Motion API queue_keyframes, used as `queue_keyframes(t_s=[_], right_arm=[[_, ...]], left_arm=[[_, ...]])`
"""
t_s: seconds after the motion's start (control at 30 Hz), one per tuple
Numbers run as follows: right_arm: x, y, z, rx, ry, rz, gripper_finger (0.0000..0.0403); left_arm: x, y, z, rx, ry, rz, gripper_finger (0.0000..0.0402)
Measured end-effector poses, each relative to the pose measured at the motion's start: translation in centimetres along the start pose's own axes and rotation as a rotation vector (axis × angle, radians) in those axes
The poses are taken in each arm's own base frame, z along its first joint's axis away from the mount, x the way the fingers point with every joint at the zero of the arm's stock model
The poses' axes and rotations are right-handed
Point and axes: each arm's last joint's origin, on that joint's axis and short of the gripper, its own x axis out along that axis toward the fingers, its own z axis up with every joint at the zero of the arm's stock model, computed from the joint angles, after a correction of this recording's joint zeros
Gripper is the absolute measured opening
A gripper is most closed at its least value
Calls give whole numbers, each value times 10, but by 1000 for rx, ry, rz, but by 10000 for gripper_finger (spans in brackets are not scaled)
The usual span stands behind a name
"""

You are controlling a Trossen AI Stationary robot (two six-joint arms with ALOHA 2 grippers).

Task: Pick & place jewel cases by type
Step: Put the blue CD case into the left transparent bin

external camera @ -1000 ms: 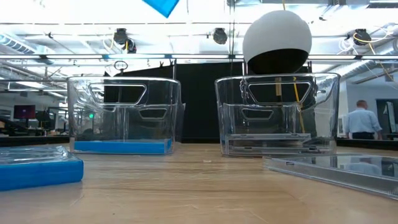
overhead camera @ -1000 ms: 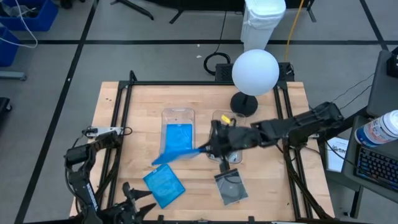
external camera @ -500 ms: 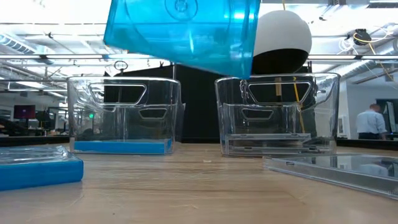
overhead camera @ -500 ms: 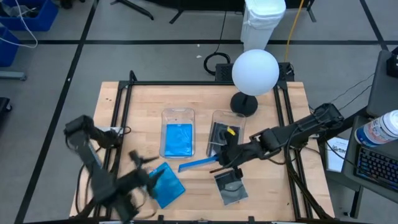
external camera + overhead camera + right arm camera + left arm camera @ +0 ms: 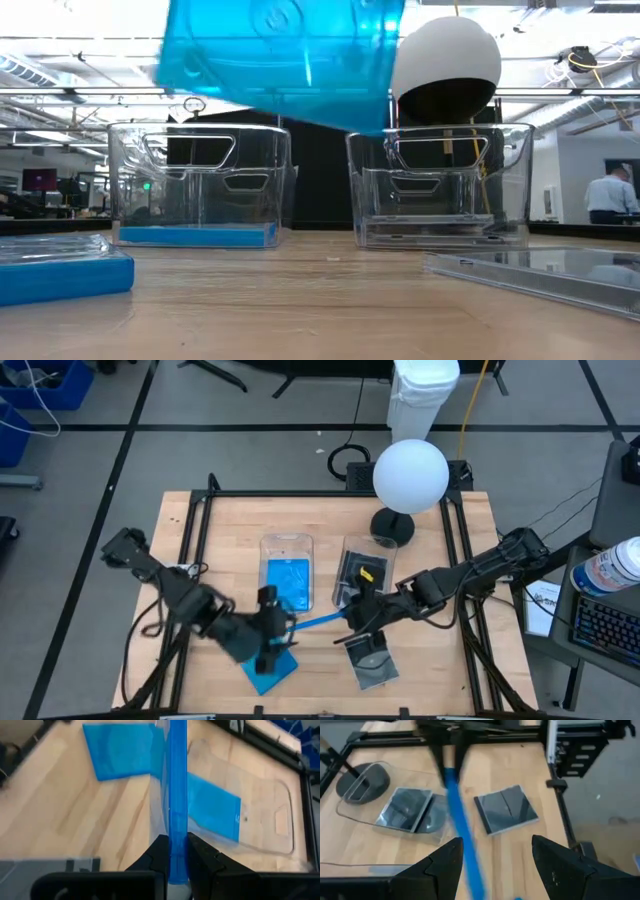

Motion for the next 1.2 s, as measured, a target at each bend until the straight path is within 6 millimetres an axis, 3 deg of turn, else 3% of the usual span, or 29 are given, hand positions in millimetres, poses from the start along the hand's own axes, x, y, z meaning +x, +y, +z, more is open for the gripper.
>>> queue_keyframes(t_s=[0.27, 0.7, 0.83, 1.03, 1.2], right_arm=[[1, -5, 4, 4, -44, -11, 34], [3, -17, 14, 50, -160, -9, 35], [3, -18, 16, 60, -177, -5, 34], [4, -17, 17, 88, -189, -1, 36], [4, -17, 19, 96, -209, -1, 41]], left_arm=[[11, 29, 0, -92, 161, -22, 239], [18, 39, -11, -145, 307, 8, 236], [15, 37, -15, -132, 338, 14, 178], [13, 30, -17, -102, 333, 5, 23], [10, 25, -18, -77, 320, 13, 25]])
